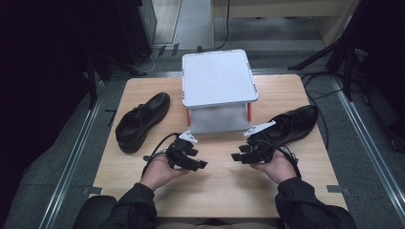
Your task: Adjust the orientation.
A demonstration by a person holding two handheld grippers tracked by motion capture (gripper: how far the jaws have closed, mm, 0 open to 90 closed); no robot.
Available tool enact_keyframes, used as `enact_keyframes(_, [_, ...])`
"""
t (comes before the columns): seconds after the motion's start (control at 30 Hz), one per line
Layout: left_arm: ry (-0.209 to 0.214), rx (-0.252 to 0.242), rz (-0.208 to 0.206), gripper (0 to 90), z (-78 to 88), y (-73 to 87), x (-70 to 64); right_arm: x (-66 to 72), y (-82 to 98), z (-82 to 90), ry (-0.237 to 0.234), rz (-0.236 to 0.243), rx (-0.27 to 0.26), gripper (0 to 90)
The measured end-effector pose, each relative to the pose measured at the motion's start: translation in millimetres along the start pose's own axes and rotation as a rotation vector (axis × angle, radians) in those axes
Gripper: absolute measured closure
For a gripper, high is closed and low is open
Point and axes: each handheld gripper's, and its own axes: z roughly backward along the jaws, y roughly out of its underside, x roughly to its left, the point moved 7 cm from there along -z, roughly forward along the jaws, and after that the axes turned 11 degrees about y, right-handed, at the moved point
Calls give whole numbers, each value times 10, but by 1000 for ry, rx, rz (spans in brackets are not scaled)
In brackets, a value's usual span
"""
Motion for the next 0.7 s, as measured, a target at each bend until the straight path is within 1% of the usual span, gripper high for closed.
enact_keyframes(0.03, [-7,11,-10,355,13,-3,17,0,0,0,0,0,0,506])
enact_keyframes(0.07, [-27,26,-29,356,32,-5,41,-1,7,-1,7,10,1,510])
enact_keyframes(0.1, [-40,29,-40,356,55,-11,60,-4,14,0,17,21,1,514])
enact_keyframes(0.13, [-31,28,-35,356,81,-14,70,-4,22,5,23,29,5,518])
enact_keyframes(0.17, [-20,18,-26,356,101,-21,76,-5,29,11,30,38,6,530])
enact_keyframes(0.2, [-14,7,-18,356,118,-27,80,-9,34,22,40,41,9,564])
enact_keyframes(0.23, [-11,0,-15,356,131,-30,84,-8,42,33,33,36,18,574])
enact_keyframes(0.33, [-13,6,-21,356,148,-25,100,-12,57,34,5,-34,49,574])
enact_keyframes(0.37, [-14,10,-23,356,150,-17,108,-16,70,33,7,-33,60,558])
enact_keyframes(0.4, [-15,12,-25,356,152,-9,120,-16,70,33,7,-33,60,558])
enact_keyframes(0.47, [-17,22,-22,356,160,10,144,-20,77,29,14,-17,62,545])
enact_keyframes(0.53, [-17,17,-14,358,172,13,154,-20,80,26,15,-8,63,545])
enact_keyframes(0.57, [-17,14,-17,359,180,11,155,-18,80,26,15,-7,63,547])
enact_keyframes(0.7, [-20,7,-13,362,192,11,152,0,82,24,0,1,62,564])
